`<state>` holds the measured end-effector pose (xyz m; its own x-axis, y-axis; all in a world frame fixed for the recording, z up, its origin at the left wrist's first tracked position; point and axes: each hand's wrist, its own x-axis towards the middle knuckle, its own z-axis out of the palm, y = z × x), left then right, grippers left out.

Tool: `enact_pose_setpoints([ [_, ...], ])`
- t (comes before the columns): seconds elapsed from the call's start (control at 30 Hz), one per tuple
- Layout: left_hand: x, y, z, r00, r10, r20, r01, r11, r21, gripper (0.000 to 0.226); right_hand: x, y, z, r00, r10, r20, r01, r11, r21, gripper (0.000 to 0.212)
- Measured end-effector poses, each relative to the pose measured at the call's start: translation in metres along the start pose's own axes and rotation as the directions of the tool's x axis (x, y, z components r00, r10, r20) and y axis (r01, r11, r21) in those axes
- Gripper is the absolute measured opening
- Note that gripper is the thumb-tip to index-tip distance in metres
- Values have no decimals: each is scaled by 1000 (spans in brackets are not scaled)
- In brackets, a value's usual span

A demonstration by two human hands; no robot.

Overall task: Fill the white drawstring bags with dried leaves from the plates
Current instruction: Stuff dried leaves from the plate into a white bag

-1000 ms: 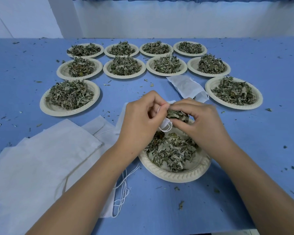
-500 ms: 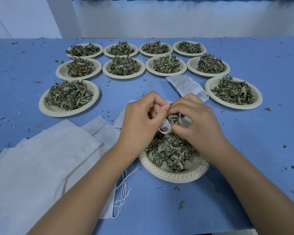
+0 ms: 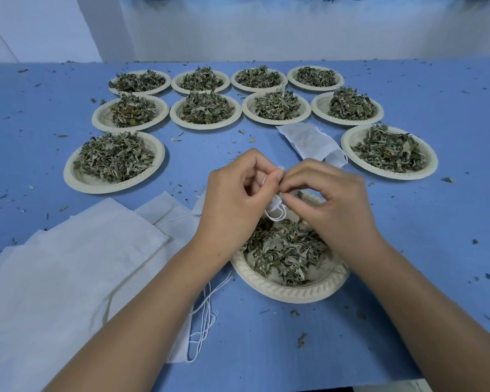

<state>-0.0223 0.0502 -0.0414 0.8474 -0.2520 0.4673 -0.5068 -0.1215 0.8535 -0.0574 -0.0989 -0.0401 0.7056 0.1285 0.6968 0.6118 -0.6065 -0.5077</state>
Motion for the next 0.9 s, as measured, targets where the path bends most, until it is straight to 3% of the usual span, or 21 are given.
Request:
enact_pose_setpoints([
  [0.1,2,-2,-2,997,-31,-64,31,1000,-2,16,1,3,-5,993,-36,114,39,999,-32,8],
  [0.23,4,-1,-5,993,-45,-111,41,999,-33,14,2,2,-18,999,-37,0,36,994,-100,27],
  [0.4,-1,2,-2,1000,11,7,-11,1000,-26,11,-3,0,-1,917,124,378,-57,982,-183,49],
  [0.43,-1,2,-1,1000,12,9,-12,1000,-19,12,-3,0,0,918,134,373,-74,983,-171,50],
  [0.5,-1,1,-2,1000,2,-31,-2,1000,-9,14,0,0,-6,964,133,228,-118,990,-77,46],
  [0.57,1,0,-4,996,-21,-92,20,1000,-4,16,4,2,-19,980,189,61,-195,973,125,48],
  [0.6,2,0,-5,993,-32,-117,32,999,-5,16,5,3,-29,964,250,92,-265,934,238,51],
  [0.63,2,-1,-5,990,-40,-134,40,999,-6,16,7,3,-37,917,326,232,-387,869,307,57],
  [0.67,2,0,-6,988,-45,-145,44,999,-8,15,8,2,-43,814,384,435,-526,805,274,61],
  [0.73,2,1,-6,987,-45,-153,44,999,-10,15,7,3,-47,505,437,744,-676,737,26,67],
  [0.77,2,1,-6,987,-44,-152,43,999,-6,15,5,4,-45,415,436,798,-669,741,-57,66],
  [0.83,3,0,-5,989,-43,-144,44,999,6,15,3,2,-40,413,434,801,-642,763,-83,54],
  [0.9,3,0,-5,989,-43,-139,45,999,12,15,4,3,-36,507,460,729,-620,782,-62,38],
])
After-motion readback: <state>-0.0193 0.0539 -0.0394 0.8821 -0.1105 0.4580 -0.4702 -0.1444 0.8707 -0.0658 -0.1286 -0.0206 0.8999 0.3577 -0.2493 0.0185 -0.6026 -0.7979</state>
